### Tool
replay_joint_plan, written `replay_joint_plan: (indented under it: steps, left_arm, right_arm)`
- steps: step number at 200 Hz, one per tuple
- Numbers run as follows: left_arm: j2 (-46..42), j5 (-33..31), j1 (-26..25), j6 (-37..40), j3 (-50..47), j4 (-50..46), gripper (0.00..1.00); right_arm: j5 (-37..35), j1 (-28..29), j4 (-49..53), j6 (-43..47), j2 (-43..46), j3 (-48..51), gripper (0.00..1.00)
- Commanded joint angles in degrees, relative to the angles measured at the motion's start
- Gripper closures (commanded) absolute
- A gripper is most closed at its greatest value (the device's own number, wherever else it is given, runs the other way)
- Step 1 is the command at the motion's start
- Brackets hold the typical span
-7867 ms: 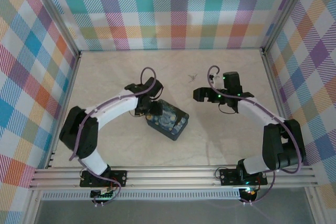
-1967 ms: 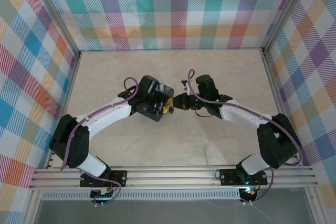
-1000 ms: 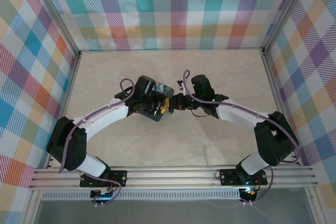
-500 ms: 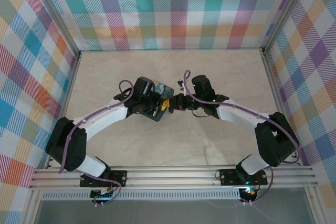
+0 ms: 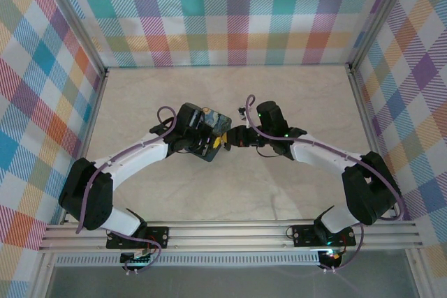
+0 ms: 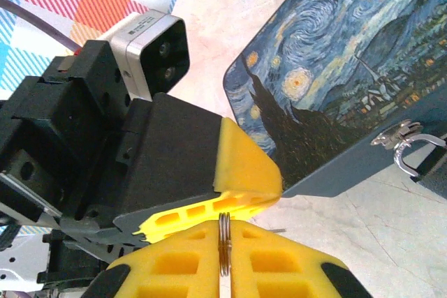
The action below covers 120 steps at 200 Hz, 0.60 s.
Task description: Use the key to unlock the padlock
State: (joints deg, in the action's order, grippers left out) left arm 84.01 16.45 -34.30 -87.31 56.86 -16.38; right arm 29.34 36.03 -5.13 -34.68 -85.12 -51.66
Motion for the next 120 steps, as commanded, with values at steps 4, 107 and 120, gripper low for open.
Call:
replay_joint_plan:
  steps: [4,107,120]
  left_arm:
    - [-0.18,-0.62,0.38,2.48,1.41,-2.43,1.0]
    - [0.63,4.0,0.45,-1.98,0.2,2.07,0.44]
    - [0.87,4.53,0.53,-3.19,-0.51,3.83,0.48]
  right_arm:
    - [-0.62,0.19,-0.33,1.65,1.54,1.01,0.89]
    - [3.27,0.53,-9.41,-0.03,-2.09,-0.25,0.91]
    - [3.6,1.1,-9.4,0.04,-2.92,-0.93,0.91]
